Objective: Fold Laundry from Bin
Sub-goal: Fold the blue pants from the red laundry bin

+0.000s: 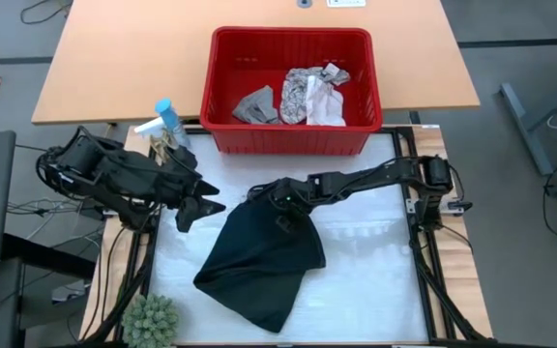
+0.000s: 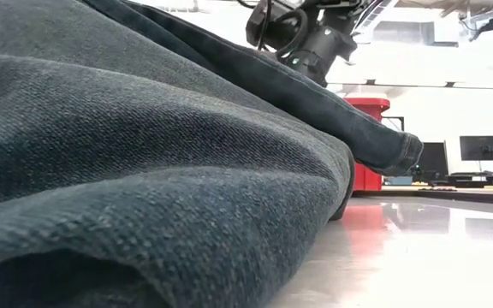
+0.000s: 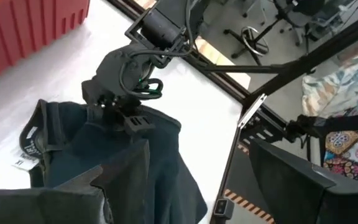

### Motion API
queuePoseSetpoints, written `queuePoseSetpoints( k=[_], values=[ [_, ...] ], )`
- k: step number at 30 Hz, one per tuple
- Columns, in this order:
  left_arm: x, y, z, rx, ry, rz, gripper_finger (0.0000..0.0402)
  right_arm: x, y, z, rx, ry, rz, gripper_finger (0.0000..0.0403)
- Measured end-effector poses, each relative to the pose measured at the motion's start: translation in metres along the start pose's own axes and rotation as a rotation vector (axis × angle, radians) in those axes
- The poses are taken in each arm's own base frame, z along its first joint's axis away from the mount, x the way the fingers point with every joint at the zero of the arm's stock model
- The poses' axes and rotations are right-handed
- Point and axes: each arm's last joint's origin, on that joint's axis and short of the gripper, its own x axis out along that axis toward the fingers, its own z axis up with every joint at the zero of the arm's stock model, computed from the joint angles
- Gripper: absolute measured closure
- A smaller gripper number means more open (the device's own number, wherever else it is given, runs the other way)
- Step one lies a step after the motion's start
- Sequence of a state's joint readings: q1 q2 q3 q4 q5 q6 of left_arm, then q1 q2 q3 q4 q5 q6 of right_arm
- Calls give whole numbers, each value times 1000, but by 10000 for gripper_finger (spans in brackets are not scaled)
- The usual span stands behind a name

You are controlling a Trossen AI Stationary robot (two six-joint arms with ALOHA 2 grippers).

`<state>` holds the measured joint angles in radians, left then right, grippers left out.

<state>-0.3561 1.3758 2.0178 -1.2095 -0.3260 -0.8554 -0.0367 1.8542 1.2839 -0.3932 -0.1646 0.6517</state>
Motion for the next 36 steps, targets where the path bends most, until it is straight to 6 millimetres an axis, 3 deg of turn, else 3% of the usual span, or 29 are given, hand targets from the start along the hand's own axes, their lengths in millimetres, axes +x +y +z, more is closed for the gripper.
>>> queuePoseSetpoints(
  k=[2, 3, 6, 11, 16, 21, 24, 28, 36],
  values=[
    [0, 0, 0, 2, -2, 3, 136, 0, 4, -1, -1, 0, 32, 358],
    [0, 1, 0, 5, -7, 13, 136, -2, 8, -1, -16, -15, 48, 377],
    [0, 2, 0, 15, -26, 42, 136, -17, 21, -1, -22, -37, 80, 381],
    [0, 4, -1, 52, -15, 67, 136, -78, 61, -7, -78, -111, 198, 381],
    [0, 4, -1, 95, -37, 84, 136, -141, 88, -45, -41, -127, 155, 381],
    [0, 5, 0, 124, -51, 98, 136, -174, 89, -103, 150, -95, -103, 381],
    [3, 4, -1, 124, -58, 101, 136, -183, 87, -138, 266, -35, -247, 381],
    [24, 6, -11, 141, -35, 129, 136, -186, 88, -180, 378, 40, -432, 381],
    [113, 24, -31, 173, -89, 58, 136, -174, 100, -239, 411, 206, -638, 368]
  ],
)
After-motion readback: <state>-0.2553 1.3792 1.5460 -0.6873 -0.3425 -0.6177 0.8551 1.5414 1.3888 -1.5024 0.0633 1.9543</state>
